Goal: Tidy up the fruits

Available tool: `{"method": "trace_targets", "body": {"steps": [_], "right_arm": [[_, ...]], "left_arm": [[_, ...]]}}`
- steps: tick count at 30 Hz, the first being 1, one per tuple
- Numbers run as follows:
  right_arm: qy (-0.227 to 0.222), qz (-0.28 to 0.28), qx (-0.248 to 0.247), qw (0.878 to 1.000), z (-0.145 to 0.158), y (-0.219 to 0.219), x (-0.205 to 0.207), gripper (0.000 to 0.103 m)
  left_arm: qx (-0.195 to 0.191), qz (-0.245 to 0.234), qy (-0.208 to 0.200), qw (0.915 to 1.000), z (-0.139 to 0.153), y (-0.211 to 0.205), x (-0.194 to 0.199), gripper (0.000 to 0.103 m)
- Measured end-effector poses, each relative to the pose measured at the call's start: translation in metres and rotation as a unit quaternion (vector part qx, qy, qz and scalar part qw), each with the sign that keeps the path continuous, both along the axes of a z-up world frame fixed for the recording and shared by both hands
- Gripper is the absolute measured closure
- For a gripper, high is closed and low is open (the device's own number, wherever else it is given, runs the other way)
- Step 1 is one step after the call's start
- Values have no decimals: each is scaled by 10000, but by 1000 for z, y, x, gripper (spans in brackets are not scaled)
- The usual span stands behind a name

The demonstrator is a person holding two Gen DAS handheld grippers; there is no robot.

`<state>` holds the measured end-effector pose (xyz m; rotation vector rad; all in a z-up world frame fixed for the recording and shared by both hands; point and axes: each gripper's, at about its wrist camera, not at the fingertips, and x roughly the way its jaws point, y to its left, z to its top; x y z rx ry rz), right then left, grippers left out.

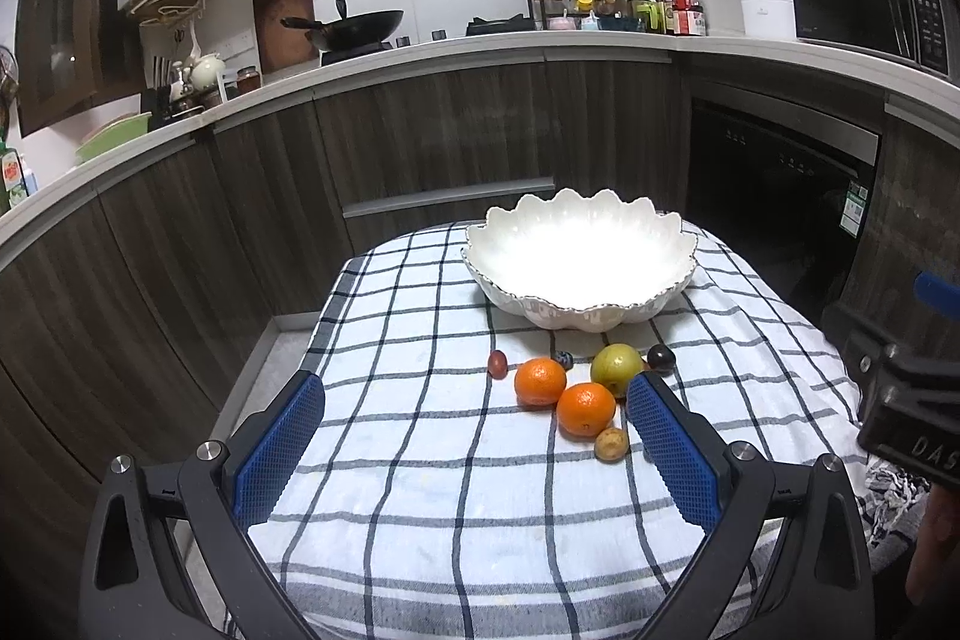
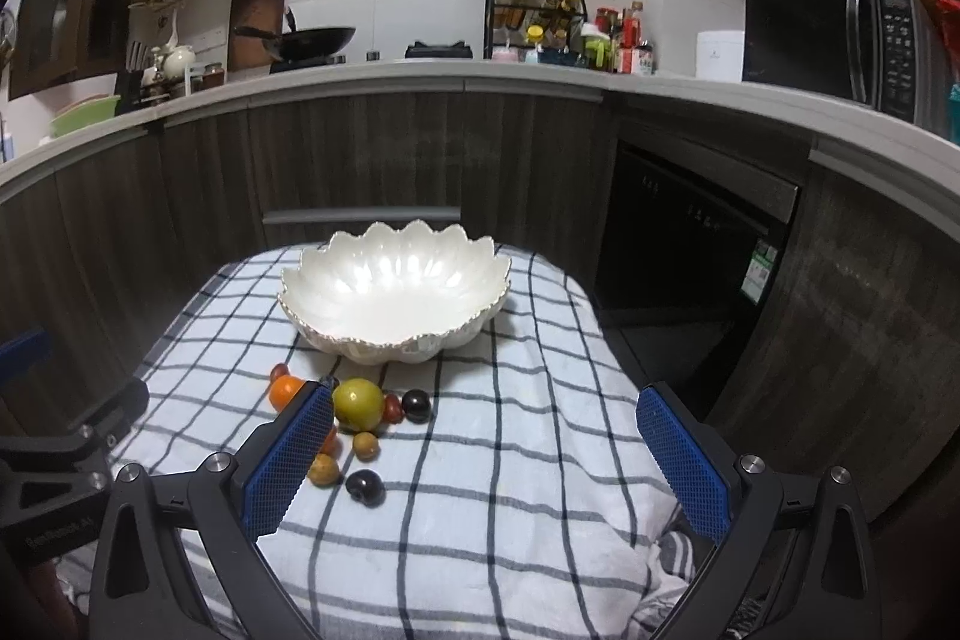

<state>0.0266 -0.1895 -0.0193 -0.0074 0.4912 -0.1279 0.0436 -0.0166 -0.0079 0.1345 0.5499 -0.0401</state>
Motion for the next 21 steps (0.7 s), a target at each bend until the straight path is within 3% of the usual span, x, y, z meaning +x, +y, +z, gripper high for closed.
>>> {"method": "trace_targets", "body": {"steps": [21], "right_arm": [[670, 44, 85, 9977, -40, -10, 42, 0]], "left_arm": [[34, -232, 458, 9987, -38, -16, 35, 0]]}}
